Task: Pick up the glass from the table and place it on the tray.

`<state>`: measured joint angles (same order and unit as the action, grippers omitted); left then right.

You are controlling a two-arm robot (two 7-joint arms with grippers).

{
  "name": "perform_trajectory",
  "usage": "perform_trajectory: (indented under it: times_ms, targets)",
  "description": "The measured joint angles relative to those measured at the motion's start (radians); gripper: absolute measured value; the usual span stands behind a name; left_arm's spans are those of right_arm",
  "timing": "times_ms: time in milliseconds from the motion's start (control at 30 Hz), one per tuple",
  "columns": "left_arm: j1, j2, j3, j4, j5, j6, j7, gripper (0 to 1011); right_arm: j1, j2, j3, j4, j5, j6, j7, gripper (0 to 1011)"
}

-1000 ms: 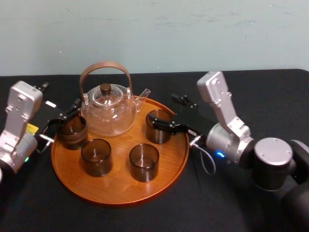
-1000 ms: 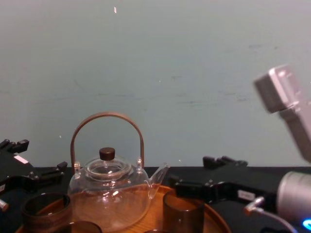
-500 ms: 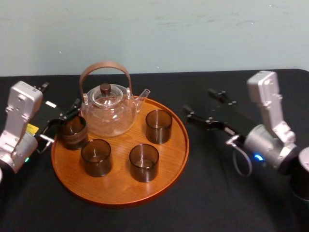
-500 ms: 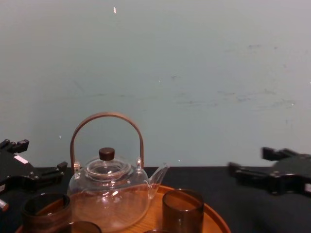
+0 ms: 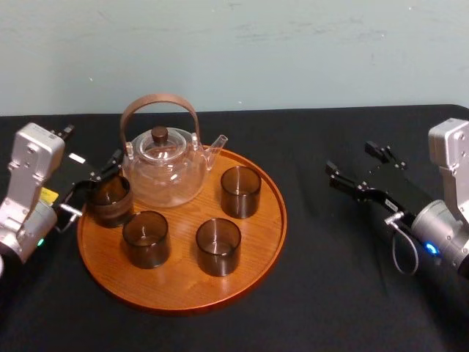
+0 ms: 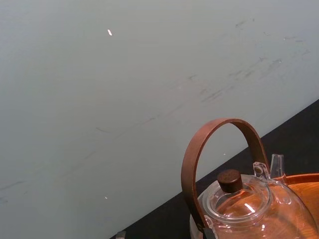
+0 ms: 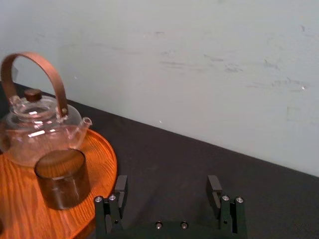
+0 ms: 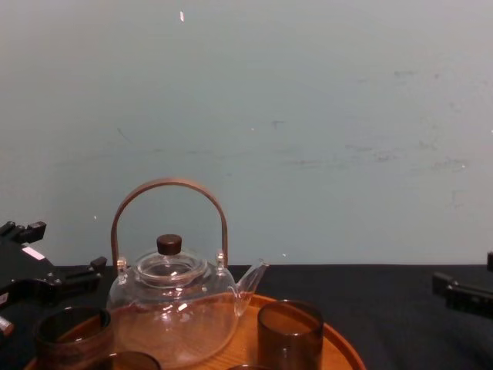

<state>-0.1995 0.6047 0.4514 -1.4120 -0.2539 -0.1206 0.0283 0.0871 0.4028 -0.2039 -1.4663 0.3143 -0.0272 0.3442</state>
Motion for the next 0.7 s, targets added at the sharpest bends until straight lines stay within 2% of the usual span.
perform_trajectory:
  times_ms: [700]
  targets:
    - [0.000,0.000,0.000,0.000,0.000,0.000,0.000,1001,0.001,-0.001,-0.001,0.001,-0.005,0.000,-0.001,1002]
